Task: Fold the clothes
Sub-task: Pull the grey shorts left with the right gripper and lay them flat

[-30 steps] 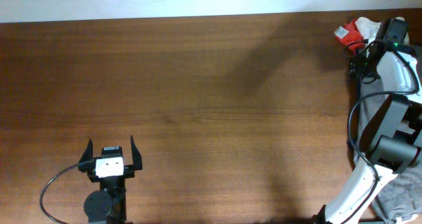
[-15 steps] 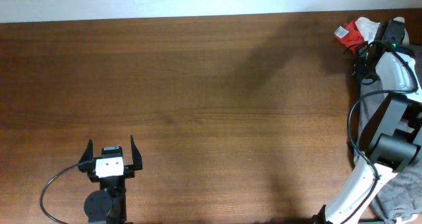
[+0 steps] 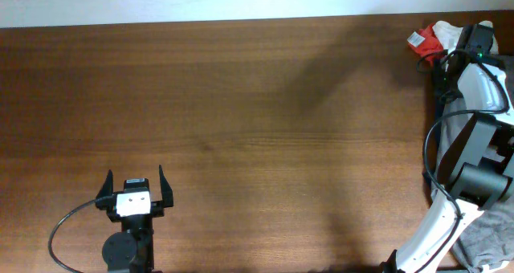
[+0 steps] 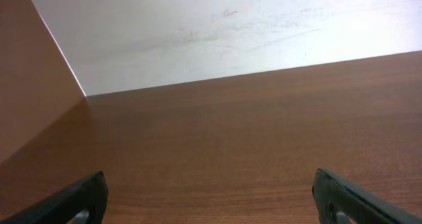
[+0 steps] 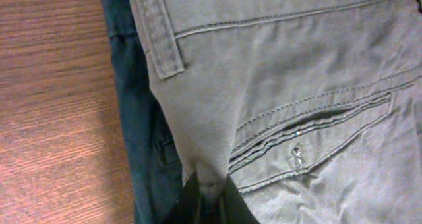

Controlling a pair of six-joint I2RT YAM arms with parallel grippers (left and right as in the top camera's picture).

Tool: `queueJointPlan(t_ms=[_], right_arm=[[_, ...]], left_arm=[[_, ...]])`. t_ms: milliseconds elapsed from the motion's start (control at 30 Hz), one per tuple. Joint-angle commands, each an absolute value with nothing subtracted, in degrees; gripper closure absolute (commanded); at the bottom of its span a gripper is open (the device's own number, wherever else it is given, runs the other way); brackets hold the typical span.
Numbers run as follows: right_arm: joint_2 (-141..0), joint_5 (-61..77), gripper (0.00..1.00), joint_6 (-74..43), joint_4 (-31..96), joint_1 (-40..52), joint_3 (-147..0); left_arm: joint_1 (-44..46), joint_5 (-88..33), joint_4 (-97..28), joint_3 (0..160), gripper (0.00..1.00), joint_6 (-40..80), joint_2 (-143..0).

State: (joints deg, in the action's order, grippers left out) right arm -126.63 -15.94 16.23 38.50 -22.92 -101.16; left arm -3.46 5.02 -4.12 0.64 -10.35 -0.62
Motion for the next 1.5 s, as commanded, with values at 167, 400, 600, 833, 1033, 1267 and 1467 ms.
queueJointPlan(t_ms=[167, 400, 600, 833, 1033, 1267, 1467], right_arm=[[-124.4, -16.7, 0.96, 1.9, 38.6, -24.9, -101.9], [-114.5, -16.4, 0.96, 1.0, 38.1, -21.5, -101.9], [-103.7, -16.1, 0.96, 1.0, 36.2, -11.0, -101.9], [-99.8, -14.8, 0.96, 1.0, 38.0, 6.0, -101.9], [-102.8, -6.0, 0.96, -8.7, 38.7, 22.4, -101.9], [-109.8, -3.0, 0.93, -18.0, 33.6, 38.7, -101.9], [-111.4, -2.3, 0.55, -17.5, 32.3, 47.0, -101.9]], left_arm=[[-3.8, 5.8, -4.4, 0.5, 0.01, -11.3, -0.4], [-3.8, 5.8, -4.4, 0.5, 0.01, -11.3, -0.4], [-3.8, 5.8, -4.4, 0.5, 0.01, -11.3, -0.4], [-3.8, 5.8, -4.4, 0.5, 0.01, -11.3, -0.4], [-3.8, 5.8, -4.4, 0.5, 0.01, -11.3, -0.4], [-3.8, 5.8, -4.4, 0.5, 0.01, -11.3, -0.4], [-3.8, 5.8, -4.4, 0.5, 0.01, -11.3, -0.4]])
